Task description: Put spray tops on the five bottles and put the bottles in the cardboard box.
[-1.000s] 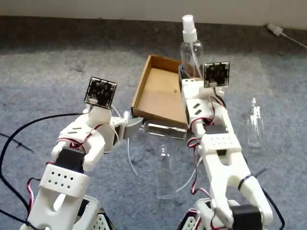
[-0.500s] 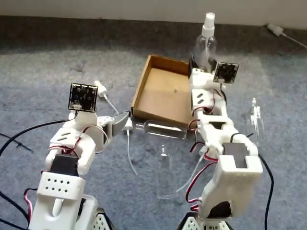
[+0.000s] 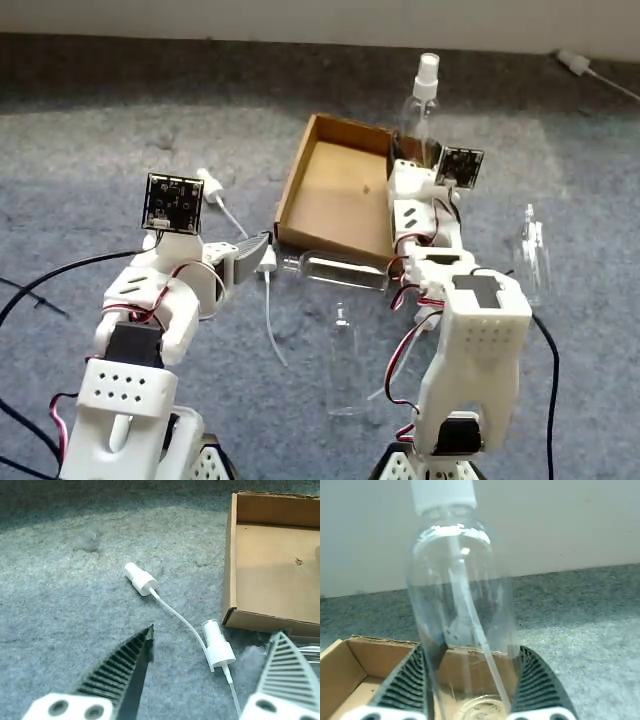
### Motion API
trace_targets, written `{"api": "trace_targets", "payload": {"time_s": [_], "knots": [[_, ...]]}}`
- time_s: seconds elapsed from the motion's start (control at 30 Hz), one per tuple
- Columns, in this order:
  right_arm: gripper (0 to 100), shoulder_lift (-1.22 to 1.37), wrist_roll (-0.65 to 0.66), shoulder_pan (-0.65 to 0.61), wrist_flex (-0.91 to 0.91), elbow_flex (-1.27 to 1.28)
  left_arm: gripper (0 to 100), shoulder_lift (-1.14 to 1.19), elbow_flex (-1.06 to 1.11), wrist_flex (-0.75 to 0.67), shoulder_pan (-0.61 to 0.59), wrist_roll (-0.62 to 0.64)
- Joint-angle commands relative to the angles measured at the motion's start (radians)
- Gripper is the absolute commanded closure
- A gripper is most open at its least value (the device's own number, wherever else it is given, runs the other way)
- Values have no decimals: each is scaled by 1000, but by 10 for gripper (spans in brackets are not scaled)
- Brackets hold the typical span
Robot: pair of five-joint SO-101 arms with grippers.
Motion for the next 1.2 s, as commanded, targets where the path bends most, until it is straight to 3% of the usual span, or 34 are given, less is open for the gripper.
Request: {"api": "trace_targets", "payload": {"time_s": [0.0, 0.1, 0.2, 0.4, 0.53, 0.67, 0.83, 0.9, 1.17], "knots": [[994, -19, -8, 12, -24, -47, 674, -16, -7, -20, -12, 3], [994, -120, -8, 10, -19, -31, 674, -16, -7, -20, -12, 3], [994, -282, 34, 15, 105, 77, 674, -16, -5, -20, -10, 3], [994, -662, 402, 61, 516, 263, 674, -16, 1, -20, -10, 3], [994, -909, 512, 179, 687, 394, 674, -16, 2, -20, -10, 3], [994, -1155, 497, 309, 799, 533, 674, -16, 2, -20, -10, 3], [994, -1449, 222, 503, 792, 765, 674, -16, 2, -20, -10, 3], [994, -1549, 221, 556, 792, 845, 674, -16, 4, -20, -10, 3], [994, -1840, 224, 515, 791, 1116, 674, -16, 4, -15, -8, 5]]}}
